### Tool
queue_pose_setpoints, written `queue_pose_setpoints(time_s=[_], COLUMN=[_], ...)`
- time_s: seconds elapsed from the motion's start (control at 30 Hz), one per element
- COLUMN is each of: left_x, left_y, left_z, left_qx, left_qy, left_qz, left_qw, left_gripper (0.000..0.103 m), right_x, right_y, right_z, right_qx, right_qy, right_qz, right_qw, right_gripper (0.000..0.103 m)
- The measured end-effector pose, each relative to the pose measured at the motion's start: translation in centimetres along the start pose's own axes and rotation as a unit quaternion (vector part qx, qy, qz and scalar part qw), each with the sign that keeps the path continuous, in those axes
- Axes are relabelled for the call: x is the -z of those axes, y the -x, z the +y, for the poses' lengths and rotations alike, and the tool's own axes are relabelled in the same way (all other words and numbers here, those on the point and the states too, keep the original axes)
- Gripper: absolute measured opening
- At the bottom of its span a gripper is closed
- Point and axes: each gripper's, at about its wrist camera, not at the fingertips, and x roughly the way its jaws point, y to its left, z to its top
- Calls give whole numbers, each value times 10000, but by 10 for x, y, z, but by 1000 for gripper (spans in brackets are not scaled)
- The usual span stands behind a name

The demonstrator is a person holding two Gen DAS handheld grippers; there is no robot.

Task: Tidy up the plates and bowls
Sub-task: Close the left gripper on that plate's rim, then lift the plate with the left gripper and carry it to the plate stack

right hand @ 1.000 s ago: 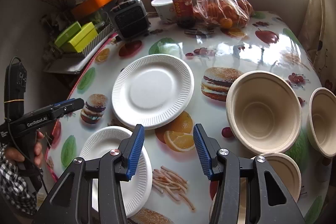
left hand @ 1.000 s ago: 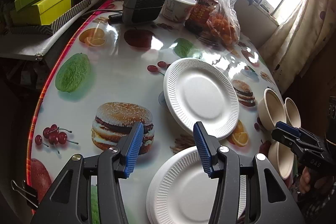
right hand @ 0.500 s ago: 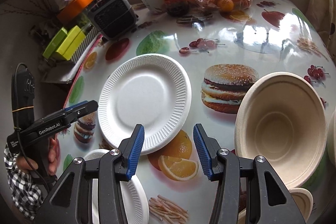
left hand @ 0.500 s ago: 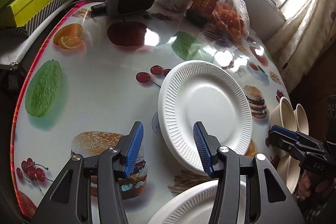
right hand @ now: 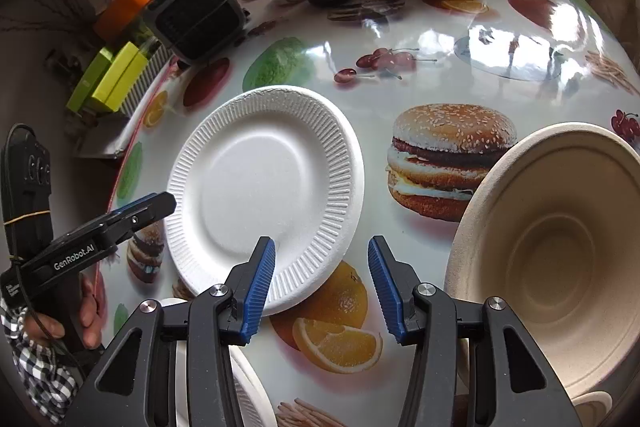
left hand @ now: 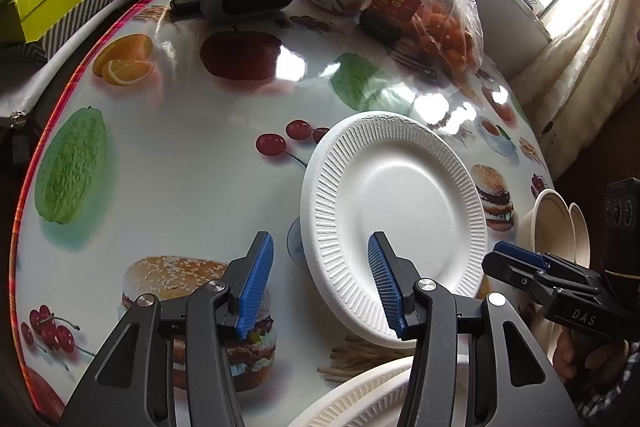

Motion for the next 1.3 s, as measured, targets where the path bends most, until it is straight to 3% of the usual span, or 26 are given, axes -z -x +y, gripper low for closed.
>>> queue_pose_setpoints(time_s=[0.27,0.43,0.7,1.3], left_x=[2,2,4,6], left_y=[-3,-4,-3,11], left_z=[-2,-3,-3,-4], left_qx=[3,21,-25,-34], left_qy=[8,8,0,-16], left_qz=[57,85,60,-81], left_qw=[10000,10000,10000,10000], left_gripper=[35,26,21,21], right_x=[0,0,2,7], right_y=[-6,-7,-8,8], right_z=[3,2,-2,5], right_qx=[-15,-11,40,-32], right_qy=[40,19,-51,-24], right_qz=[72,89,113,-107], right_qw=[10000,10000,9999,9999], right_gripper=[47,38,27,27])
